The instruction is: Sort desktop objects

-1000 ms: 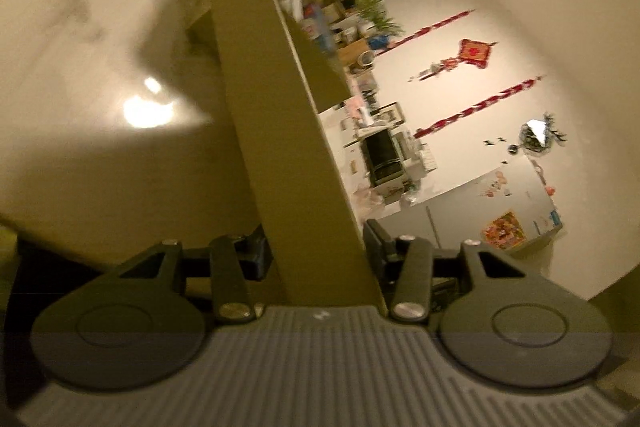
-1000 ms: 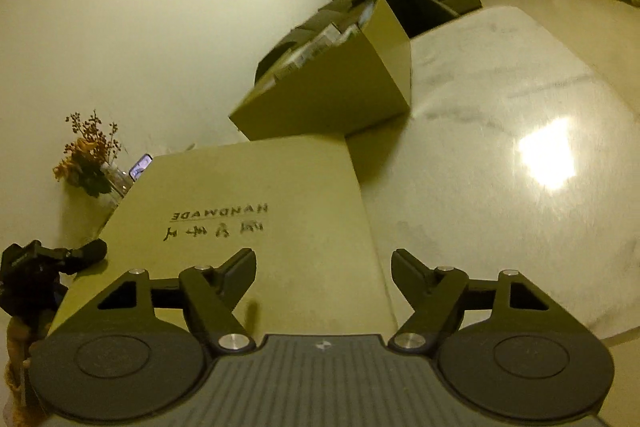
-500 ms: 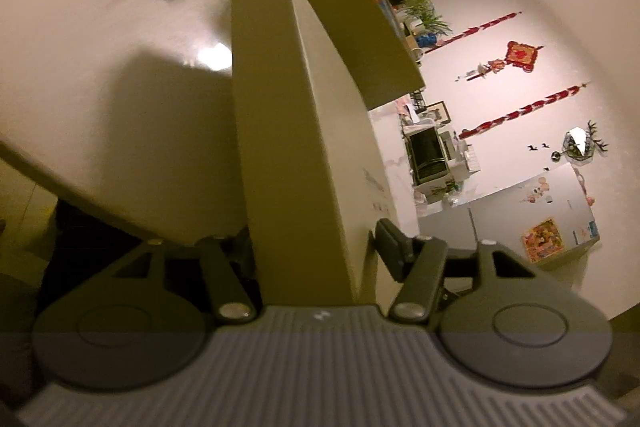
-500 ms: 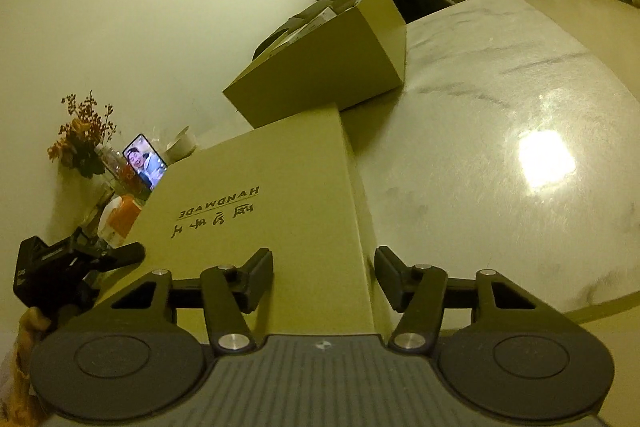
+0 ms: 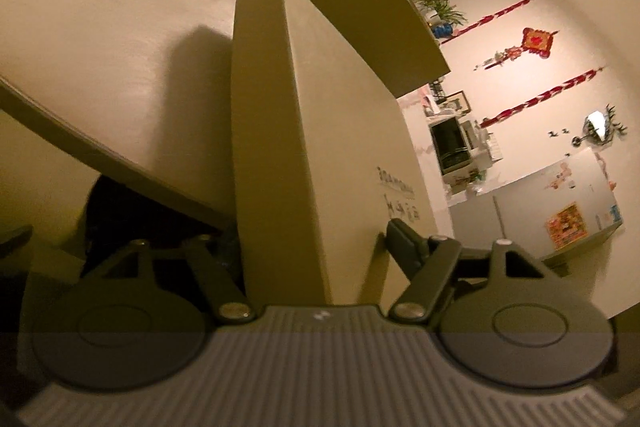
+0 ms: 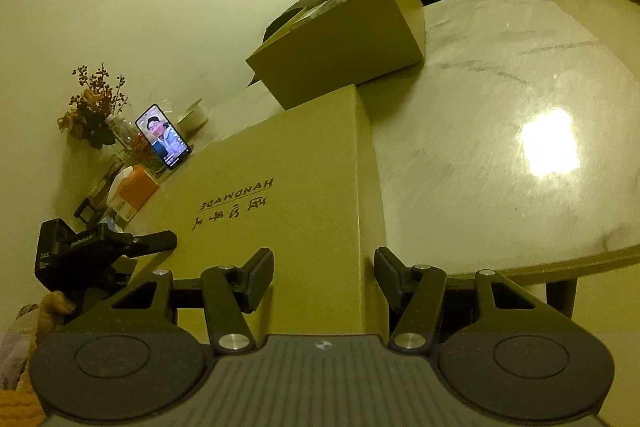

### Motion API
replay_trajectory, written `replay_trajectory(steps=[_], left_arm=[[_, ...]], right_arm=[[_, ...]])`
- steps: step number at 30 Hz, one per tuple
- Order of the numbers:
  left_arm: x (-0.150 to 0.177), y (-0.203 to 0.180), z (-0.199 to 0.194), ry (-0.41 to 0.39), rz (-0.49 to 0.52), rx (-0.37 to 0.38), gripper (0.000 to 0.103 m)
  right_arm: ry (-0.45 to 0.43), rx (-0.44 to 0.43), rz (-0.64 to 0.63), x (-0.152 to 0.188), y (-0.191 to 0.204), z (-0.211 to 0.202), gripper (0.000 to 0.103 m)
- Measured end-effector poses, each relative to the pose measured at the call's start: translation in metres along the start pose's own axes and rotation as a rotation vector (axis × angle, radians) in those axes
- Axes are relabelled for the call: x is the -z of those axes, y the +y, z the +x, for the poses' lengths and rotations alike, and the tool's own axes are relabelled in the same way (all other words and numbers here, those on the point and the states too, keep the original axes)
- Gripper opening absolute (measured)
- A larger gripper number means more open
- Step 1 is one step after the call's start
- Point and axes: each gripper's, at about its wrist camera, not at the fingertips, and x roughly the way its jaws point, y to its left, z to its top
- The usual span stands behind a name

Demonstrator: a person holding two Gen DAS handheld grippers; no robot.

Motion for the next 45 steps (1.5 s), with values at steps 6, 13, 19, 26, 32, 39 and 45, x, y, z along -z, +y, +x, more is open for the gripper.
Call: replay_trajectory(steps=[6,13,19,26,32,39,45], left_arm=[[0.007,0.005,-0.007,0.012,0.041,-0.038,0.079],[0.021,0.022,-0.016,0.039,0.049,0.006,0.077],[0.025,0.040,-0.017,0.023,0.022,0.096,0.072],[0.033,0.063,-0.009,0.004,-0.082,0.197,0.062],[0.043,0.049,-0.024,-0.078,-0.043,0.191,0.061],[0.042,0.026,-0.040,-0.158,-0.001,0.222,0.060],[0.030,0.003,-0.046,-0.194,0.042,0.247,0.060]], right_arm=[[0.030,-0.025,-0.012,0.006,0.009,-0.001,0.060],[0.063,-0.071,0.099,0.009,-0.013,0.002,0.063],[0.068,-0.182,0.227,0.013,-0.042,0.013,0.068],[0.058,-0.275,0.336,0.015,-0.067,0.032,0.068],[0.031,-0.295,0.338,0.015,-0.063,0.031,0.059],[-0.028,-0.303,0.314,0.010,-0.045,0.011,0.060],[-0.094,-0.314,0.297,-0.003,-0.031,-0.008,0.060]])
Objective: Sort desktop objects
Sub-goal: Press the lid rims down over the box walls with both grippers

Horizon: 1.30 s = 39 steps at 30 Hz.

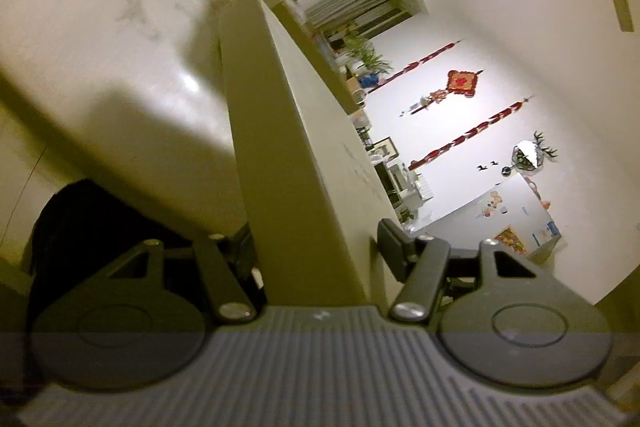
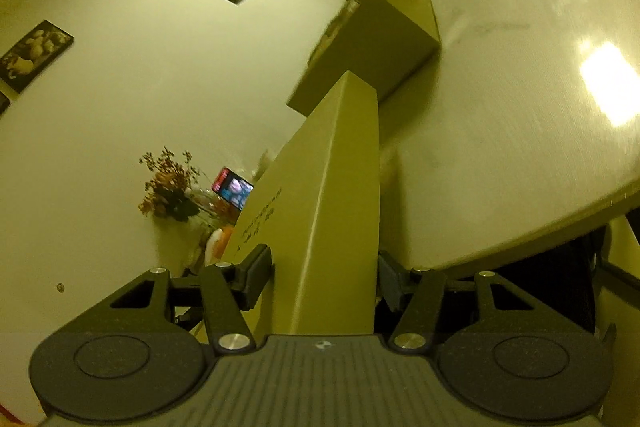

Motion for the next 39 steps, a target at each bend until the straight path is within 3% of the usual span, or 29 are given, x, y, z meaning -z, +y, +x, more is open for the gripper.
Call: replay_trajectory(steps=[15,39], left_arm=[[-0.045,-0.043,0.028,0.005,0.096,0.070,0.060],[-0.109,-0.060,0.081,0.019,0.176,0.100,0.060]], right_arm=[[-0.133,-0.014,-0.015,-0.039,0.036,-0.031,0.060],[-0.162,-0.020,0.006,-0.117,0.035,-0.013,0.060]])
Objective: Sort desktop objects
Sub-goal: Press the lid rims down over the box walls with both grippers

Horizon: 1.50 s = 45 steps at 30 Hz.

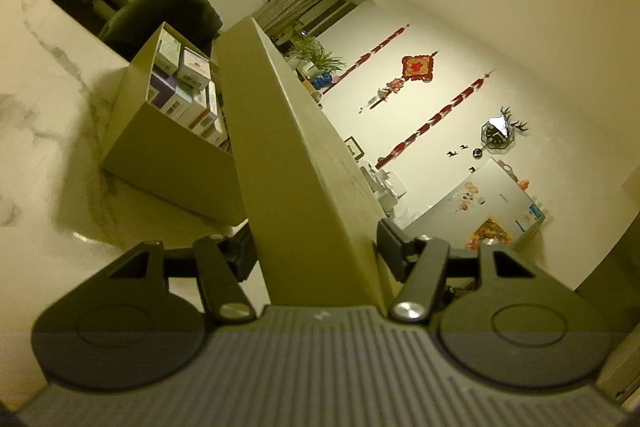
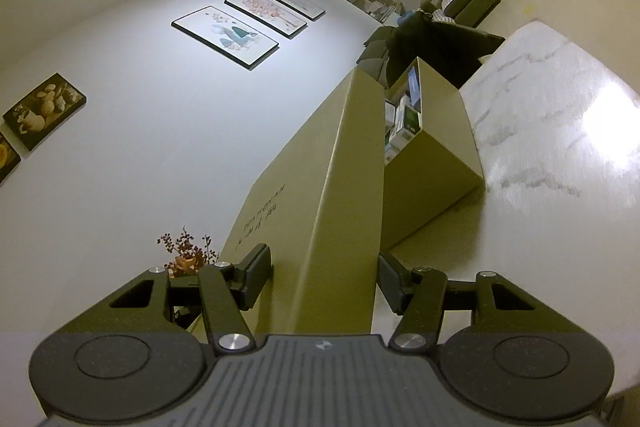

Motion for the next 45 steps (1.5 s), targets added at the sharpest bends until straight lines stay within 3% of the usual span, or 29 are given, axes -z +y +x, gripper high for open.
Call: replay_trajectory(steps=[8,29,45], left_arm=[[-0.016,0.008,0.017,-0.007,0.012,0.012,0.060],[-0.058,0.058,0.057,0.030,-0.072,-0.012,0.060],[-0.087,0.075,0.096,0.017,-0.068,-0.026,0.061]], right_arm=[[-0.009,0.015,0.014,-0.016,-0.005,0.015,0.061],[-0.009,0.089,0.036,-0.050,-0.026,0.083,0.061],[-0.007,0.076,0.005,-0.094,-0.050,0.128,0.061]])
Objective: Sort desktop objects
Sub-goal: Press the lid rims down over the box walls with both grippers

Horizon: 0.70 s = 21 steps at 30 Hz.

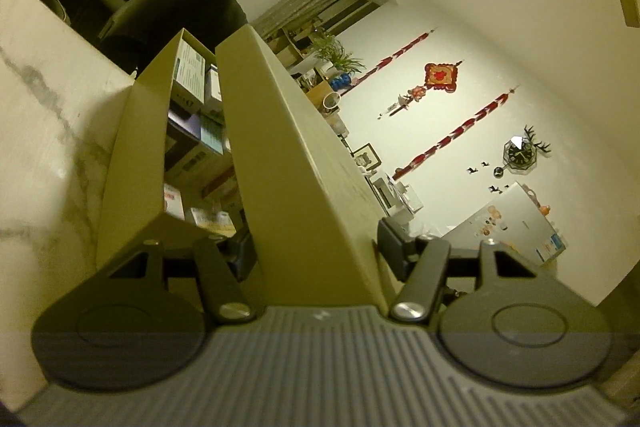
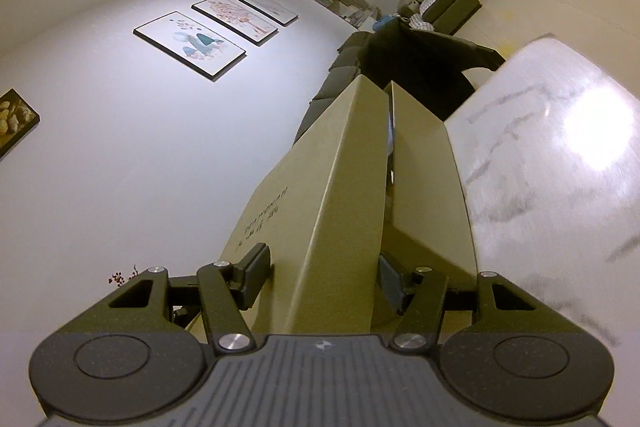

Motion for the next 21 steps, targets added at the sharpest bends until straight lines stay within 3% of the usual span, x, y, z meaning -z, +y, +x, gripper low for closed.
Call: replay_trajectory(steps=[21], left_arm=[[-0.030,0.020,0.027,-0.018,0.009,-0.052,0.062]], right_arm=[[0.025,-0.032,-0.027,-0.046,-0.018,0.055,0.061]])
